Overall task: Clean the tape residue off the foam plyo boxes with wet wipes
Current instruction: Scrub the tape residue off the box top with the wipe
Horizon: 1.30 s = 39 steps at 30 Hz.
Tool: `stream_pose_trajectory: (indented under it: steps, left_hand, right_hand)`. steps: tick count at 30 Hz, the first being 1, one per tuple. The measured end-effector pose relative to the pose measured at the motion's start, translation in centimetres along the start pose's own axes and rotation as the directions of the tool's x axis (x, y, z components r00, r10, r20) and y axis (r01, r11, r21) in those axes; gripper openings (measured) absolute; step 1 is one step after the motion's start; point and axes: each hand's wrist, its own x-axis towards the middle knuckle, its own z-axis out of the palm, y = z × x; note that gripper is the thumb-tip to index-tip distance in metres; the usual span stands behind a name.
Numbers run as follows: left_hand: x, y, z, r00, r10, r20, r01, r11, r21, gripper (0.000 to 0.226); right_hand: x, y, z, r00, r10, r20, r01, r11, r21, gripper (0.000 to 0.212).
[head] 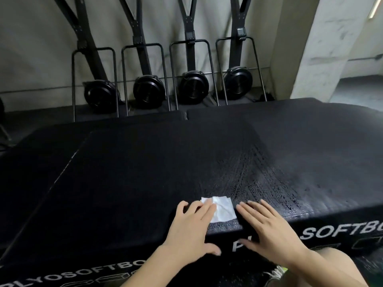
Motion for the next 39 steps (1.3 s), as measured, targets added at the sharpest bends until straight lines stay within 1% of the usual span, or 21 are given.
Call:
stream_pose_trajectory:
  steps: [2,3,4,6,7,10,12,13,14,16,17,18,22,26,30,32,34,36,37,38,39]
  left_hand:
    - [-0.3,-0.1,0.8,0.999,0.017,0.034,-0.021,0.994,0.109,0.090]
    - [-0.4,-0.1,1.1,0.999,0.013,0.034,-0.017,0.991,0.131,0.089]
    - [-0.5,-0.2,1.1,0.999,0.016,0.028,-0.019,0.990,0.140,0.087]
    - [-0.3,-0.2,0.4,0.998,0.053,-0.025,-0.049,0.988,0.146,0.081]
    - [-0.2,-0.2,-0.1,0.994,0.087,-0.072,-0.076,0.986,0.151,0.077]
    - [0.4,-0.9,-2.7,0.961,0.195,-0.195,-0.157,0.968,0.198,0.064]
    - [1.0,-1.3,-5.1,0.941,0.235,-0.243,-0.185,0.960,0.212,0.063]
    - [1.3,-1.4,-6.4,0.938,0.235,-0.255,-0.184,0.961,0.206,0.066]
    - [1.5,-1.5,-7.7,0.936,0.230,-0.267,-0.178,0.962,0.206,0.070]
    - [1.7,-2.0,-10.2,0.920,0.238,-0.311,-0.175,0.960,0.216,0.068]
    - [1.6,-2.6,-11.3,0.912,0.246,-0.330,-0.182,0.960,0.212,0.067]
    - [1.4,-3.5,-12.4,0.906,0.248,-0.342,-0.185,0.960,0.208,0.067]
    - [-2.0,-8.5,-15.3,0.907,0.224,-0.357,-0.163,0.967,0.193,0.062]
    - [-7.9,-12.7,-13.8,0.922,0.122,-0.369,-0.064,0.984,0.165,0.063]
    - [-14.0,-15.5,-9.2,0.961,0.026,-0.275,0.004,0.994,0.108,0.069]
    - [-16.3,-16.2,-6.7,0.974,-0.005,-0.224,0.022,0.997,0.074,0.067]
    - [-17.8,-16.7,-3.9,0.989,-0.009,-0.149,0.017,0.998,0.054,0.062]
    - [-18.2,-16.3,-1.7,0.999,-0.005,-0.034,0.007,0.998,0.065,0.082]
    - [-18.3,-15.9,-0.9,1.000,-0.016,0.000,0.015,0.996,0.083,0.085]
    - [-18.2,-15.5,-0.1,0.999,-0.028,-0.015,0.029,0.996,0.083,0.083]
    - [-18.3,-15.2,0.2,0.996,-0.080,-0.042,0.082,0.995,0.055,0.080]
  right_hand:
    - [-0.3,1.3,0.7,0.996,0.066,0.053,-0.061,0.994,-0.093,0.094]
    - [-0.2,1.6,1.0,0.996,0.073,0.052,-0.068,0.992,-0.103,0.094]
    - [-0.1,1.8,1.0,0.998,0.057,0.035,-0.053,0.993,-0.101,0.089]
    - [0.3,2.0,0.6,0.999,0.015,-0.052,-0.020,0.996,-0.088,0.072]
    - [0.6,2.1,0.1,0.996,0.017,-0.083,-0.025,0.996,-0.090,0.068]
    - [1.9,2.1,-1.9,0.988,0.030,-0.152,-0.041,0.997,-0.070,0.065]
    - [3.0,2.4,-3.2,0.969,0.018,-0.246,-0.032,0.998,-0.053,0.062]
    - [3.6,2.6,-4.0,0.955,0.014,-0.297,-0.028,0.999,-0.042,0.064]
    - [4.1,2.7,-4.7,0.941,0.019,-0.339,-0.027,0.999,-0.017,0.070]
    - [5.3,2.4,-6.3,0.920,0.043,-0.391,-0.029,0.999,0.040,0.087]
    - [6.1,2.1,-6.9,0.910,0.053,-0.411,-0.029,0.997,0.066,0.090]
    - [7.0,1.5,-7.5,0.900,0.053,-0.433,-0.020,0.996,0.081,0.088]
    - [11.1,-2.9,-8.6,0.858,-0.028,-0.512,0.079,0.994,0.077,0.067]
    - [13.3,-8.8,-6.7,0.857,-0.118,-0.501,0.205,0.971,0.122,0.060]
    - [12.8,-14.5,-2.6,0.862,-0.207,-0.463,0.309,0.938,0.157,0.048]
    - [11.8,-16.6,-0.3,0.879,-0.221,-0.423,0.316,0.933,0.170,0.049]
    - [10.3,-17.8,2.2,0.909,-0.218,-0.355,0.302,0.932,0.200,0.056]
    - [8.9,-18.2,3.7,0.942,-0.229,-0.246,0.281,0.937,0.206,0.066]
    - [8.5,-18.2,4.0,0.952,-0.233,-0.200,0.269,0.947,0.174,0.068]
    - [8.2,-18.0,4.1,0.956,-0.237,-0.176,0.263,0.955,0.141,0.065]
    - [8.1,-18.2,4.0,0.957,-0.233,-0.174,0.257,0.957,0.133,0.060]
